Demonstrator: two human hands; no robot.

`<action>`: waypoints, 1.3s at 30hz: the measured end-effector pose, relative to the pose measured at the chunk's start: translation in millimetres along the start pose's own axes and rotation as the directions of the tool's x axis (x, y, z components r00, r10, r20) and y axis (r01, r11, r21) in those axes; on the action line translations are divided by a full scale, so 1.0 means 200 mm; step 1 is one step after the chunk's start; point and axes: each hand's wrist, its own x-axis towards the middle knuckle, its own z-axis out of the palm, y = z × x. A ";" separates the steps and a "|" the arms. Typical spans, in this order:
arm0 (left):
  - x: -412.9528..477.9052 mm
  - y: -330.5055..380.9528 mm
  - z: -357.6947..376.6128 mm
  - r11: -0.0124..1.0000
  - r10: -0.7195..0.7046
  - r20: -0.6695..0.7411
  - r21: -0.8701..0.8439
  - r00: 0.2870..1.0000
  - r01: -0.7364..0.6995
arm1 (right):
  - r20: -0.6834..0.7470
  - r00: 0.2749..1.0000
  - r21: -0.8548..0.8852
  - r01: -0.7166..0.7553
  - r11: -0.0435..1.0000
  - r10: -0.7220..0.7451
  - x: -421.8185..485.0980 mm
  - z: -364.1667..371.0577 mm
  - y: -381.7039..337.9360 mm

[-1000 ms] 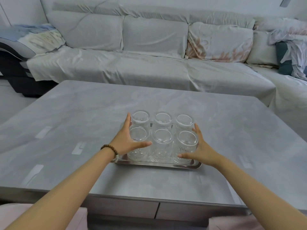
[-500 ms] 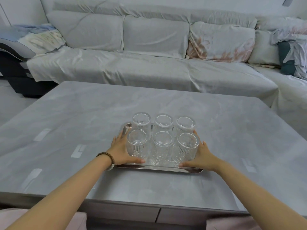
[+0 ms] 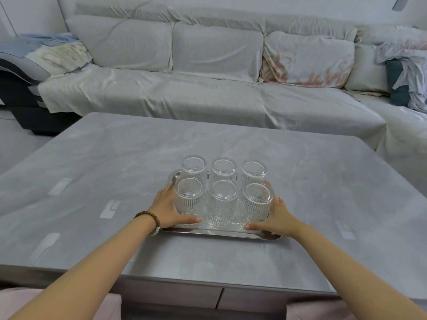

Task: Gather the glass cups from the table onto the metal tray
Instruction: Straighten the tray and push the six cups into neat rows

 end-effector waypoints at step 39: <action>0.04 0.32 -0.08 0.758 0.166 0.163 0.610 0.973 -0.232 | 0.132 0.944 -0.644 0.313 0.698 -0.301 -0.04 -0.11 -0.29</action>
